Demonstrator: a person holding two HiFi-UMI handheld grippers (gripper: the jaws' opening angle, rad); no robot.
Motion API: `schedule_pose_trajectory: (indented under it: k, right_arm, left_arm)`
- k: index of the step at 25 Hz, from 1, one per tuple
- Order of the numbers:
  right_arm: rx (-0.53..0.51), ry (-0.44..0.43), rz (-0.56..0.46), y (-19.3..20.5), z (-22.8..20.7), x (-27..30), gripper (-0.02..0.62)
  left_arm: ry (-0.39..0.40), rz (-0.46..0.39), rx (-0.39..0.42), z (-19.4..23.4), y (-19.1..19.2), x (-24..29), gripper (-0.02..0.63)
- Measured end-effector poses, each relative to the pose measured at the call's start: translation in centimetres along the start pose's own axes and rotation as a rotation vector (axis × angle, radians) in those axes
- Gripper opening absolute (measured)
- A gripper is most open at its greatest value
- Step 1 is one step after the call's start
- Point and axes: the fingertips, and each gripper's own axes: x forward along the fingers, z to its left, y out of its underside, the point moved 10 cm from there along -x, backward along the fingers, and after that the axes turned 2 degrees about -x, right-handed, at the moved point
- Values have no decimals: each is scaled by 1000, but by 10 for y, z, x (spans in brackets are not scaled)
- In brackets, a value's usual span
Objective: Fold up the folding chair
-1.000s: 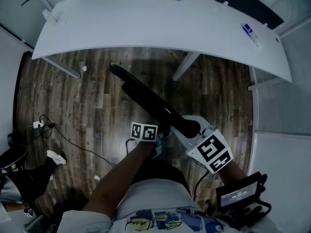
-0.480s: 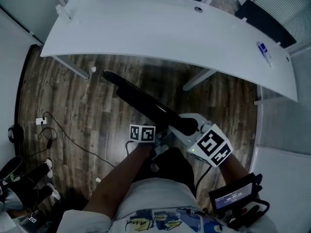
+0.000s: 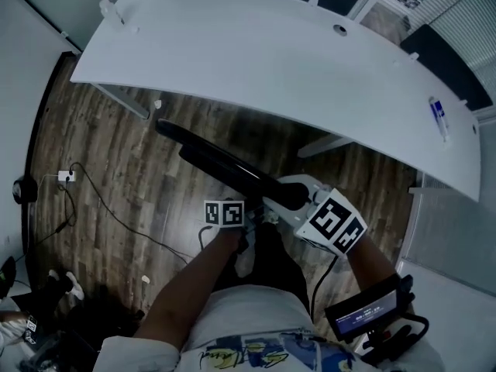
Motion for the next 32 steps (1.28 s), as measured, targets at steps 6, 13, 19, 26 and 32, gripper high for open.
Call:
schedule_pose_trajectory:
  k: [6,13,19,26,32]
  right_arm:
    - [-73,-109,-15,2,-49,-10,75]
    - [-59,-156,-53,18,-114,-24,75]
    - [-62,-197,-91,30,-138,-33,77]
    - [-93,-234,-120,41,-162,-42,77]
    - [-54,-237,-144,56,-196,-51,77]
  left_arm:
    - [-24,-60,-23,-7,-19,34,117]
    - [-46,-71,-16,-11,-47,77,109]
    - [-53,-63,-5,-13,-51,94,104]
    - [-66,-43,6,-15,-60,118,100]
    - [-87,-28,7,-16,-71,143,98]
